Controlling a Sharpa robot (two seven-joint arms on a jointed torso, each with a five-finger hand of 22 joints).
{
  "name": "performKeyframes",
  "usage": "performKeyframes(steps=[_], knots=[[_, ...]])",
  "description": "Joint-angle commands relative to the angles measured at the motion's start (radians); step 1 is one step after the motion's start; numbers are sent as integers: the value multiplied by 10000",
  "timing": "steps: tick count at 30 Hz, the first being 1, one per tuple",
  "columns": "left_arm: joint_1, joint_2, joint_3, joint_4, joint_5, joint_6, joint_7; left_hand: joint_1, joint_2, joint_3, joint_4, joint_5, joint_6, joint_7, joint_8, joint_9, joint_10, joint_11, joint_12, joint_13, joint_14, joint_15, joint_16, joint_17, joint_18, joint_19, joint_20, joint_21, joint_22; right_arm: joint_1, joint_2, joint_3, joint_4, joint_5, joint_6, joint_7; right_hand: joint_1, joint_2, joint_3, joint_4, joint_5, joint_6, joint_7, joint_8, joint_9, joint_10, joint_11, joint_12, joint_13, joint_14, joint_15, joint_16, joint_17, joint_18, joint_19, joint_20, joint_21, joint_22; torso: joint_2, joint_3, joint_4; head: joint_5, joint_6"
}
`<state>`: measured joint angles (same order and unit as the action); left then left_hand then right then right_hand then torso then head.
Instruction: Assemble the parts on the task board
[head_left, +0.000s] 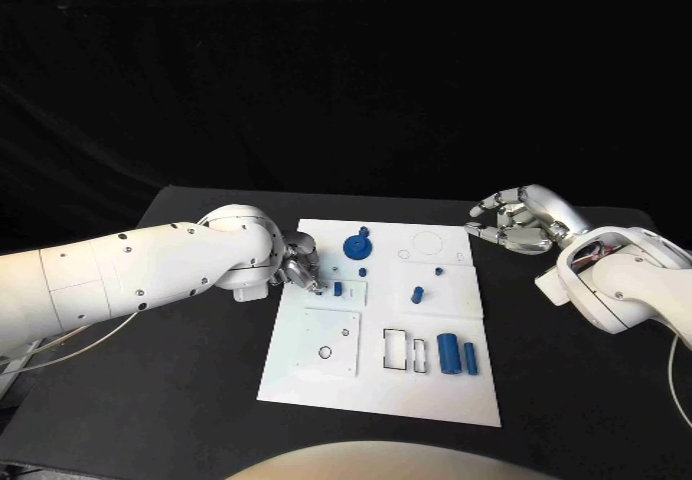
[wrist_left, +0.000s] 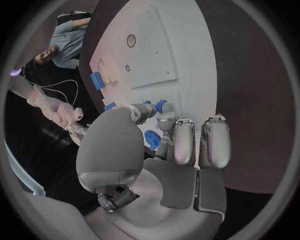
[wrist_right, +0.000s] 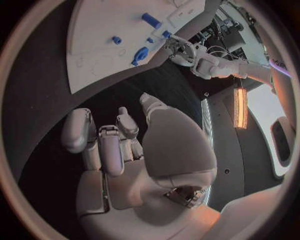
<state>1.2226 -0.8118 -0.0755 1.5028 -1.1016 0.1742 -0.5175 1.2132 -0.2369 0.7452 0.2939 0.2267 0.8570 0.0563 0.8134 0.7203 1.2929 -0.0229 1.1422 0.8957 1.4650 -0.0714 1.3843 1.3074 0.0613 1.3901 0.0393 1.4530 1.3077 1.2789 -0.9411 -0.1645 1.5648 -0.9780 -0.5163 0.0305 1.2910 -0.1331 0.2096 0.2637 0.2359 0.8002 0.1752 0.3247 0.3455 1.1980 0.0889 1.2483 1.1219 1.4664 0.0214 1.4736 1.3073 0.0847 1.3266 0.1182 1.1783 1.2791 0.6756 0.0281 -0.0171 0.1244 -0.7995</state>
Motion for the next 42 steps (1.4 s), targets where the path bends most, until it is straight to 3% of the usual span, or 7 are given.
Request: performKeyframes(steps=[1, 14, 20, 24, 27, 33, 42], knots=[[-64, 101, -17, -28, 129, 109, 92, -126, 46, 1681, -1605, -34, 16, -87, -18, 12, 101, -26, 51, 19, 441, -90, 10, 403, -30, 49, -29, 39, 140, -7, -11, 2, 16, -44, 7, 68, -4, 10, 14, 61, 42, -48, -47, 61, 11, -67, -18, -53, -8, 455, -97, -40, 185, 135, -44, -6, -63, -11, 5, 0, -1, -27, -9], [-112, 170, -28, -164, 187, 144, 85, -636, 77, 1492, -1269, -95, 49, -183, 58, 142, 152, -92, 54, 51, 444, -147, 12, 409, -37, 65, -78, 33, 165, -8, -25, 2, 15, -44, 8, 67, 16, 11, 1, 91, 45, -50, -49, 72, 15, -81, -21, -66, -29, 454, -100, -53, 167, 137, -44, -10, -87, -23, 4, 2, 3, -61, -21], [-114, 163, -28, -223, 191, 128, 88, -1192, -39, 997, -789, -102, 71, -219, 12, 173, 103, -117, 34, 46, 443, -165, 6, 405, -29, 44, -98, -5, 126, -8, -29, 2, 12, -44, 2, 71, 16, 11, 1, 91, 45, -50, -49, 72, 15, -81, -21, -66, -29, 454, -100, -53, 167, 137, -44, -10, -87, -23, 1, -4, 2, -74, 20], [-116, 145, -27, -252, 198, 100, 89, -1800, -275, 334, -181, -146, 110, -178, -76, 154, 18, -81, 7, 9, 442, -137, -1, 401, -15, 3, -89, -55, 61, -10, -29, 2, 9, -44, -2, 77, 16, 11, -4, 101, 44, -54, -49, 73, 15, -96, -21, -80, -48, 452, -101, -59, 158, 144, -60, -11, -117, -44, 6, -2, -2, -86, 33], [-116, 116, -17, -262, 207, 61, 92, -2038, -183, -641, -28, -110, 91, -145, -206, 118, -76, -48, -22, -37, 440, -114, -4, 400, -3, -28, -64, -101, 6, -13, -29, 2, 7, -44, -5, 81, 16, 10, -7, 107, 44, -58, -48, 72, 15, -101, -20, -84, -55, 450, -101, -63, 149, 146, -65, -11, -129, -51, 5, -2, -3, -93, 35], [-117, 76, 26, -286, 234, -72, 98, -2291, 123, -1779, -2, -86, 116, -121, -360, 67, -105, -23, 3, -10, 440, -92, -4, 402, 3, -34, -42, -132, -14, -18, -33, 2, 7, -43, -7, 86, 16, 10, -7, 107, 44, -58, -48, 72, 15, -101, -20, -84, -55, 450, -101, -63, 149, 146, -65, -11, -129, -51, 12, -6, -3, -116, 49], [-114, -17, 67, -275, 256, -212, 101, -2361, 239, -2092, 6, -82, 133, -121, -396, 58, -111, -21, 6, -9, 441, -92, -1, 406, 6, -38, -40, -143, -23, -21, -46, 2, 14, -41, 0, 81, 14, 9, -12, 116, 44, -66, -47, 70, 14, -110, -19, -92, -64, 449, -101, -67, 143, 150, -73, -11, -145, -62, 6, -4, -4, -136, 30]])
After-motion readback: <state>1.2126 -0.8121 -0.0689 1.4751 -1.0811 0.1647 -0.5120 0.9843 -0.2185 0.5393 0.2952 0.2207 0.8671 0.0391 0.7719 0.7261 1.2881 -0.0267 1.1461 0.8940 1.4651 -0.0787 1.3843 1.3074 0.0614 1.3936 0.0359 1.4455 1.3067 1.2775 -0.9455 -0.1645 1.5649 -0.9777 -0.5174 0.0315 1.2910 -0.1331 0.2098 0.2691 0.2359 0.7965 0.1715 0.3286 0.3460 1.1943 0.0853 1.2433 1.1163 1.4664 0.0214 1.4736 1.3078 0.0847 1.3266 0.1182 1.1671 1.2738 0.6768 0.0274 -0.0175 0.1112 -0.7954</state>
